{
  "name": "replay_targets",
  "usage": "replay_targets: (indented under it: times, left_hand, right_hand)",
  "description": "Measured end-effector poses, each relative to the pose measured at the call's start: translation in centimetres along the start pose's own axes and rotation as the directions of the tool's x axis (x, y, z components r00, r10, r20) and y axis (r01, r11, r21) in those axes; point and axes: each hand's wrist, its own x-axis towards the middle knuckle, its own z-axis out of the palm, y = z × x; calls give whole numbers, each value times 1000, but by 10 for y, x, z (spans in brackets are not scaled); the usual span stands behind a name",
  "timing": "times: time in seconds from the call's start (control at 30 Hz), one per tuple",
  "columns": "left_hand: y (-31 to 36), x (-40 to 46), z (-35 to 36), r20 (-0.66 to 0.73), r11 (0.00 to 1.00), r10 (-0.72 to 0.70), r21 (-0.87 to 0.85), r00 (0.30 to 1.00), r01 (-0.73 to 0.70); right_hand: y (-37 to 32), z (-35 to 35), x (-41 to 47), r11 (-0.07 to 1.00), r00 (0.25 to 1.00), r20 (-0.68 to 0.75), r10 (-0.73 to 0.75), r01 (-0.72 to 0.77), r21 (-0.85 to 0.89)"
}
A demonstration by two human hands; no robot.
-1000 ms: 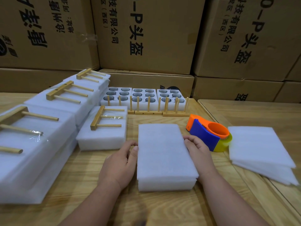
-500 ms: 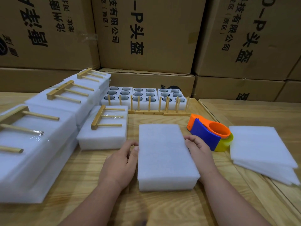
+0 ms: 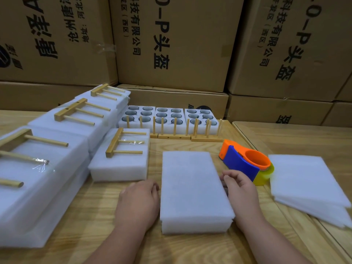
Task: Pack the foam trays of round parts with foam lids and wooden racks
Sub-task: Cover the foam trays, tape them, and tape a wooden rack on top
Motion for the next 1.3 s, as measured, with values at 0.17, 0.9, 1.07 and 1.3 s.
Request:
replay_targets:
  times: [0.17,0.9,1.07,1.3]
  left_hand:
    - [1,5,2,19,1000,22,12,1000,-22]
    - [10,9,-9,91,999,-3,37,996,-1]
    - [10,9,-8,84,999,-3,40,996,0]
    - [9,10,-5,78,999,-20,42,997,17]
  right_hand:
    - [-35,-10,29,956,965,18,-263,263,-130]
    - [-88,79,232,50,870,492,-36,494,-868]
    - [-86,96,235,-66,892,452,15,452,-890]
    - [-83,98,231,-284,866,496,63,492,-823]
